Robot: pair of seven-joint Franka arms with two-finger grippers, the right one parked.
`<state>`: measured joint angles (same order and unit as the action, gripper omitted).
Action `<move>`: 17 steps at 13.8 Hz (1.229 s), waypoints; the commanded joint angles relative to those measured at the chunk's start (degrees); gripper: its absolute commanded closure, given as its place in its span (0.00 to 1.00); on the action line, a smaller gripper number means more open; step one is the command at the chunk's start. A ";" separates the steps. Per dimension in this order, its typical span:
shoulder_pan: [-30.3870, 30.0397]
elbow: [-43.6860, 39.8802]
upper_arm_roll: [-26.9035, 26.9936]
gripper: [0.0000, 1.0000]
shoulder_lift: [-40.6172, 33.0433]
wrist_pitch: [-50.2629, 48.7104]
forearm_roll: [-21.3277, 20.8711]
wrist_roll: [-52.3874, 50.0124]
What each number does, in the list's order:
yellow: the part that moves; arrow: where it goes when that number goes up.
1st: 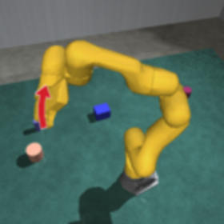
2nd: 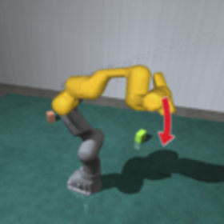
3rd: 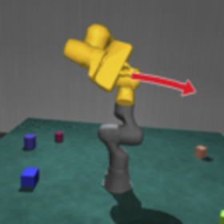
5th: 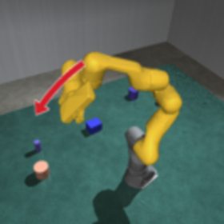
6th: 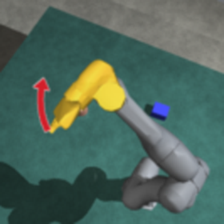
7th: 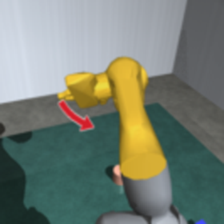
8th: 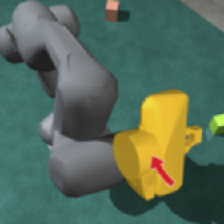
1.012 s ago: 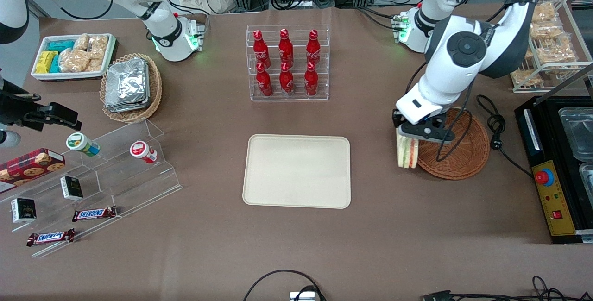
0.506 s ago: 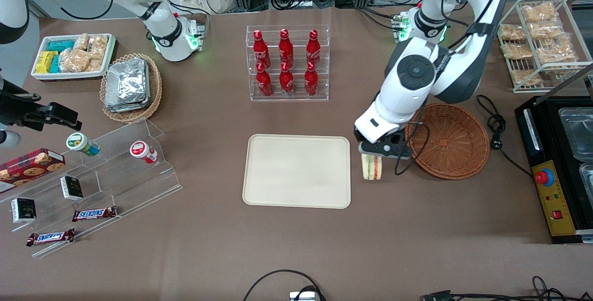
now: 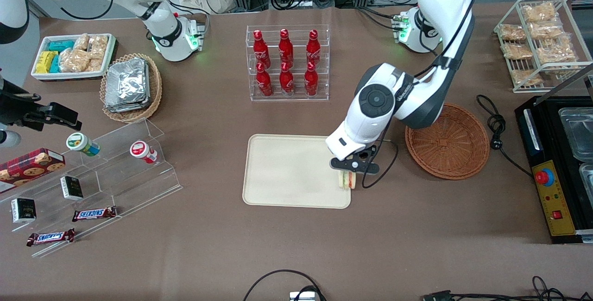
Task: Place sandwich from basket to tray
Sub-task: 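Carry the sandwich with the left gripper over the cream tray, then lower the sandwich onto the tray and open the left gripper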
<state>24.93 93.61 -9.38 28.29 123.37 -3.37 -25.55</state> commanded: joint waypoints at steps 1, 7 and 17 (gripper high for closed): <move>1.09 -5.88 0.60 0.67 5.36 -1.56 -2.51 -2.74; 1.17 -7.57 -0.55 0.66 10.90 3.88 -2.78 -3.36; 5.31 -7.04 0.07 0.65 13.63 7.93 -3.22 -4.24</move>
<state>29.76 88.03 -9.92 41.07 131.42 -5.58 -28.73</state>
